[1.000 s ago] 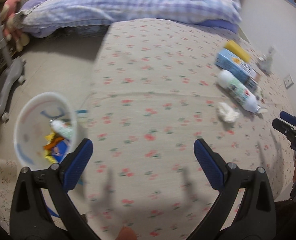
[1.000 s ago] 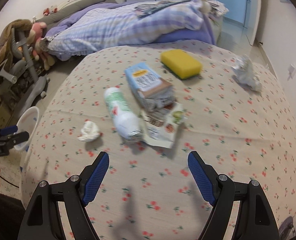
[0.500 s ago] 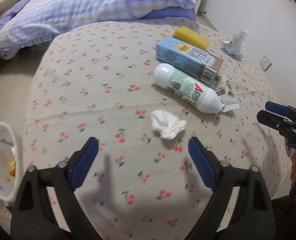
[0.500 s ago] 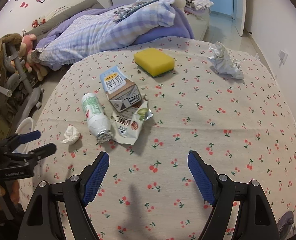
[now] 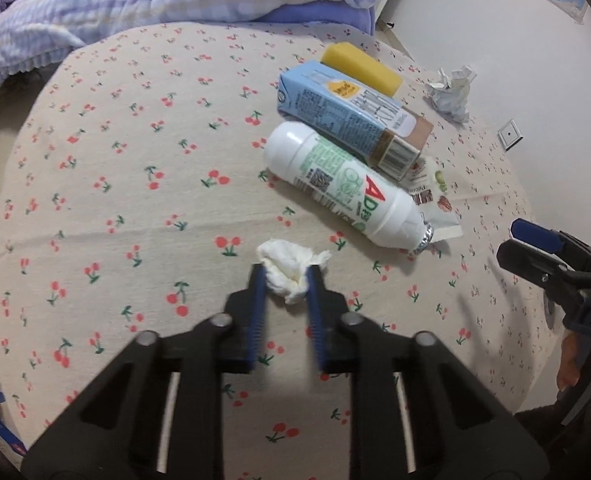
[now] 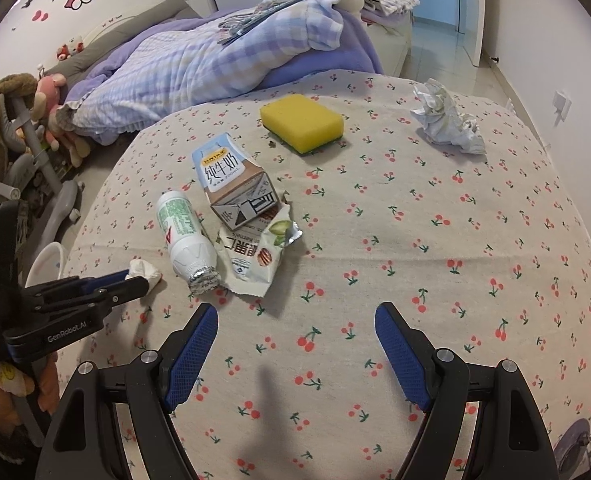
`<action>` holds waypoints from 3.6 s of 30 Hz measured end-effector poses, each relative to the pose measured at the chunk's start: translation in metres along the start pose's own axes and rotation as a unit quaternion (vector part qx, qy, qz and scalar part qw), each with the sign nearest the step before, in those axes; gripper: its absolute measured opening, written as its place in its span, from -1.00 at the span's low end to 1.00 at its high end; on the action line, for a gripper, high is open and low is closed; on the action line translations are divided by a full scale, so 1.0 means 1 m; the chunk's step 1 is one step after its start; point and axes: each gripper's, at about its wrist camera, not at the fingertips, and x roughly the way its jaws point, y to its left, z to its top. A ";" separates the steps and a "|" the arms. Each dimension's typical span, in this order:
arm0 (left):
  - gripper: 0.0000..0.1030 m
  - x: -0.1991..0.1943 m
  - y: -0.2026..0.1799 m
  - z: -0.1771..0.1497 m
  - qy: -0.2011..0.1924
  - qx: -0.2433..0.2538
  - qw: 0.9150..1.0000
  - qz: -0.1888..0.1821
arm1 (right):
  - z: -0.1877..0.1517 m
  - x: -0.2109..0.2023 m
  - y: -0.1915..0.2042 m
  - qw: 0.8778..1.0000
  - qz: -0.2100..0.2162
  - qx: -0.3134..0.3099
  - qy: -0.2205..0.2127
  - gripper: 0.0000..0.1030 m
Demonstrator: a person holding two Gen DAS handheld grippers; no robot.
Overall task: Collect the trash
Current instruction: 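Grasp the white tissue with the left tool while the right tool grasps another white bottle, then carry the tissue and bottle to the wastebasket and open both tools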
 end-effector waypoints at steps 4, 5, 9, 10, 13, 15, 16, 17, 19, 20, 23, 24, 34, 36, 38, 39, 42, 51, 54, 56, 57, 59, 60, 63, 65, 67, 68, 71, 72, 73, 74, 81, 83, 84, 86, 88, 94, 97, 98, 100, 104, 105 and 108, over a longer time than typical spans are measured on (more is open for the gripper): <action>-0.67 -0.012 0.005 0.000 0.002 -0.002 1.000 0.003 | 0.004 0.002 0.007 1.000 0.004 -0.003 0.001 0.60; -0.67 -0.016 0.007 0.000 0.002 -0.005 1.000 0.006 | 0.005 0.003 0.010 1.000 0.006 -0.005 0.001 0.60; -0.67 -0.029 0.025 -0.003 -0.004 -0.015 1.000 0.023 | 0.014 0.010 0.022 1.000 0.008 -0.012 0.001 0.60; -0.67 -0.032 0.029 -0.003 -0.006 -0.017 0.999 0.027 | 0.016 0.011 0.025 1.000 0.010 -0.012 0.001 0.60; -0.67 -0.039 0.045 -0.006 -0.009 -0.024 0.999 0.039 | 0.023 0.015 0.036 1.000 0.021 -0.015 0.002 0.60; -0.67 -0.046 0.056 -0.009 -0.013 -0.029 0.999 0.043 | 0.028 0.018 0.045 0.999 0.037 -0.016 0.005 0.60; -0.67 -0.050 0.060 -0.010 -0.016 -0.031 0.998 0.046 | 0.030 0.021 0.050 0.999 0.050 -0.016 0.009 0.59; -0.67 -0.053 0.064 -0.011 -0.020 -0.033 0.998 0.049 | 0.032 0.023 0.054 0.998 0.059 -0.015 0.013 0.58; -0.67 -0.062 0.074 -0.013 -0.028 -0.038 0.997 0.054 | 0.036 0.028 0.063 0.997 0.066 -0.019 0.018 0.53; -0.67 -0.065 0.077 -0.014 -0.031 -0.039 0.997 0.056 | 0.037 0.031 0.067 0.997 0.066 -0.022 0.021 0.49; -0.67 -0.075 0.089 -0.018 -0.036 -0.046 0.997 0.057 | 0.039 0.041 0.081 0.997 0.062 -0.034 0.031 0.34; -0.67 -0.078 0.092 -0.019 -0.037 -0.048 0.996 0.058 | 0.040 0.044 0.084 0.997 0.061 -0.036 0.035 0.28; -0.67 -0.097 0.112 -0.033 -0.044 -0.062 0.995 0.064 | 0.044 0.064 0.104 0.997 0.037 -0.044 0.052 0.12; -0.67 -0.100 0.116 -0.035 -0.046 -0.065 0.995 0.065 | 0.045 0.069 0.108 0.997 0.034 -0.043 0.056 0.09; -0.67 -0.102 0.120 -0.037 -0.047 -0.069 0.994 0.066 | 0.046 0.074 0.113 0.997 0.028 -0.045 0.062 0.04; -0.67 -0.104 0.122 -0.038 -0.048 -0.071 0.994 0.067 | 0.047 0.075 0.114 0.997 0.026 -0.047 0.064 0.01; -0.67 -0.106 0.130 -0.042 -0.047 -0.080 0.993 0.070 | 0.047 0.082 0.120 0.996 0.016 -0.053 0.071 -0.12; -0.67 -0.122 0.146 -0.050 -0.060 -0.097 0.990 0.078 | 0.044 0.077 0.137 0.995 0.004 -0.064 0.076 -0.25; -0.67 -0.129 0.154 -0.052 -0.067 -0.104 0.989 0.081 | 0.043 0.064 0.148 0.995 0.014 -0.074 0.066 -0.25; -0.67 -0.134 0.161 -0.054 -0.071 -0.113 0.988 0.082 | 0.042 0.055 0.157 0.995 0.029 -0.077 0.061 -0.25; -0.67 -0.137 0.167 -0.055 -0.074 -0.119 0.987 0.084 | 0.041 0.051 0.162 0.995 0.035 -0.079 0.058 -0.25; -0.67 -0.141 0.173 -0.057 -0.077 -0.128 0.985 0.085 | 0.041 0.044 0.171 0.994 0.044 -0.086 0.052 -0.25; -0.67 -0.144 0.180 -0.059 -0.079 -0.134 0.984 0.087 | 0.041 0.042 0.177 0.994 0.047 -0.090 0.049 -0.25; -0.67 -0.151 0.192 -0.063 -0.084 -0.148 0.981 0.090 | 0.041 0.037 0.192 0.992 0.059 -0.099 0.044 -0.25; -0.67 -0.155 0.202 -0.066 -0.088 -0.159 0.979 0.094 | 0.040 0.035 0.204 0.991 0.066 -0.107 0.044 -0.25; -0.67 -0.159 0.213 -0.070 -0.090 -0.173 0.976 0.099 | 0.039 0.035 0.213 0.990 0.071 -0.114 0.043 -0.25; -0.67 -0.160 0.218 -0.072 -0.090 -0.179 0.974 0.101 | 0.038 0.034 0.220 0.989 0.076 -0.119 0.044 -0.25; -0.67 -0.163 0.236 -0.077 -0.089 -0.202 0.969 0.109 | 0.036 0.033 0.238 0.987 0.087 -0.130 0.044 -0.25; -0.67 -0.164 0.242 -0.079 -0.089 -0.209 0.967 0.113 | 0.036 0.033 0.242 0.986 0.089 -0.134 0.045 -0.25; -0.67 -0.164 0.247 -0.081 -0.089 -0.214 0.966 0.116 | 0.036 0.033 0.248 0.985 0.092 -0.137 0.045 -0.25; -0.67 -0.164 0.250 -0.081 -0.089 -0.217 0.965 0.119 | 0.035 0.034 0.254 0.984 0.096 -0.140 0.046 -0.25; -0.04 -0.164 0.281 -0.094 -0.073 -0.245 0.956 0.140 | 0.029 0.040 0.295 0.978 0.116 -0.163 0.056 -0.25; 0.50 -0.167 0.289 -0.099 -0.070 -0.261 0.950 0.158 | 0.027 0.043 0.306 0.977 0.120 -0.169 0.058 -0.25; 0.59 -0.168 0.292 -0.100 -0.070 -0.264 0.948 0.165 | 0.026 0.044 0.313 0.975 0.123 -0.172 0.060 -0.25; 0.61 -0.171 0.297 -0.105 -0.060 -0.265 0.944 0.188 | 0.025 0.048 0.324 0.973 0.129 -0.178 0.064 -0.25; 0.65 -0.172 0.304 -0.110 -0.041 -0.258 0.942 0.213 | 0.023 0.052 0.338 0.971 0.134 -0.184 0.069 -0.25; 0.71 -0.180 0.314 -0.121 -0.016 -0.248 0.934 0.255 | 0.015 0.069 0.377 0.965 0.145 -0.203 0.087 -0.25; 0.77 -0.186 0.316 -0.121 -0.022 -0.244 0.932 0.269 | 0.009 0.081 0.395 0.962 0.147 -0.209 0.097 -0.25; 0.78 -0.187 0.317 -0.121 -0.023 -0.244 0.931 0.270 | 0.007 0.085 0.401 0.961 0.147 -0.211 0.102 -0.25; 0.78 -0.189 0.318 -0.121 -0.025 -0.245 0.932 0.266 | 0.004 0.093 0.409 0.959 0.149 -0.214 0.108 -0.25; 0.78 -0.190 0.319 -0.121 -0.026 -0.246 0.933 0.260 | 0.001 0.104 0.423 0.958 0.150 -0.219 0.111 -0.25; 0.78 -0.190 0.319 -0.121 -0.027 -0.247 0.933 0.259 | 0.001 0.106 0.425 0.958 0.152 -0.219 0.111 -0.25; 0.78 -0.191 0.321 -0.121 -0.027 -0.250 0.934 0.254 | 0.002 0.108 0.424 0.958 0.164 -0.207 0.110 -0.16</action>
